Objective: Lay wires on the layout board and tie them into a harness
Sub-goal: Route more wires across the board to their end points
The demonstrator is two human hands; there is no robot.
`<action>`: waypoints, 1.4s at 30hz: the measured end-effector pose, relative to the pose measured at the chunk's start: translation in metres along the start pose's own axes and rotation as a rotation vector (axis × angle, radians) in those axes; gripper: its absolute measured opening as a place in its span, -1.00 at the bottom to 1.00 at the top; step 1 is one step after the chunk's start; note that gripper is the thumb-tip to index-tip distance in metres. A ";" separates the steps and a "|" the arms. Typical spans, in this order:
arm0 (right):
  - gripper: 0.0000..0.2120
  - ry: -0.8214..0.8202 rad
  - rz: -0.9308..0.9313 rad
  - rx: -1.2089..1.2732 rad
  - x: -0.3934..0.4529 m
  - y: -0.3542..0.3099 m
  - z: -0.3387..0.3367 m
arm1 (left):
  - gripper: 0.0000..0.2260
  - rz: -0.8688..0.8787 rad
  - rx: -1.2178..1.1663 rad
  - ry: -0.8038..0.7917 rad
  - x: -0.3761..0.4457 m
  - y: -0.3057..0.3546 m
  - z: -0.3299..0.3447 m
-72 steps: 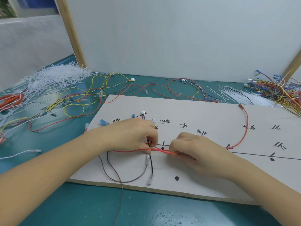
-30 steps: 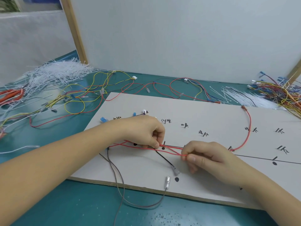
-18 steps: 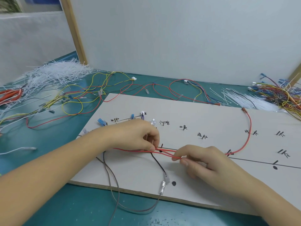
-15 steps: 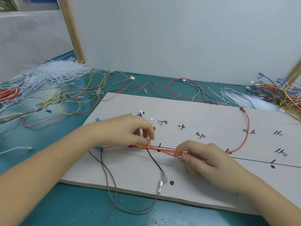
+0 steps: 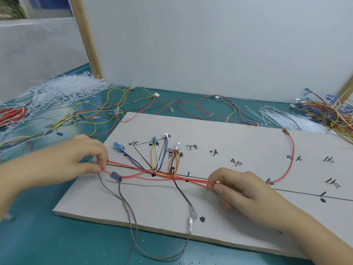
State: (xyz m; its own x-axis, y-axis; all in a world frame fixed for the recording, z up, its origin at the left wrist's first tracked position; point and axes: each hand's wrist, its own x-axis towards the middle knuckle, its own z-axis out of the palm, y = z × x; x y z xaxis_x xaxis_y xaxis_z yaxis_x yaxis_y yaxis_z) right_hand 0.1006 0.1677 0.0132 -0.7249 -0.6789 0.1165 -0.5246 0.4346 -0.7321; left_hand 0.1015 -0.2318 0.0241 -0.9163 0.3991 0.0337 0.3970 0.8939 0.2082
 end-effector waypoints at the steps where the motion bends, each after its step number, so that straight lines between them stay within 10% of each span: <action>1: -0.88 0.000 0.012 0.013 0.000 0.000 0.000 | -0.85 0.001 -0.033 0.063 -0.002 -0.001 -0.003; 6: -0.89 0.021 0.119 0.147 0.003 0.000 -0.002 | -0.82 0.147 -0.786 0.307 0.002 0.022 -0.033; 11: -0.83 0.095 0.219 0.242 0.004 0.001 -0.010 | -0.67 0.513 -1.796 -0.142 0.046 0.099 -0.041; 17: -0.75 0.181 0.357 0.529 0.005 0.007 -0.025 | -0.78 0.117 -1.057 0.079 0.105 0.139 0.000; 21: -0.75 0.169 0.424 0.609 0.004 0.012 -0.029 | -0.87 0.195 -0.486 -0.111 0.107 0.131 0.034; 42: -0.76 0.019 0.639 0.430 -0.026 0.048 -0.101 | -0.90 0.216 -0.104 0.027 0.100 0.161 0.047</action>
State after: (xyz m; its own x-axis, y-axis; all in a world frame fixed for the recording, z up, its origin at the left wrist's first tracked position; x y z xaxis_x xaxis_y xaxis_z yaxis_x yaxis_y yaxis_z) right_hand 0.0490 0.2664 0.0427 -0.8386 -0.3610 -0.4080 0.2155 0.4680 -0.8570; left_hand 0.0764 -0.0382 0.0152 -0.8126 0.5716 0.1140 0.5773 0.7622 0.2930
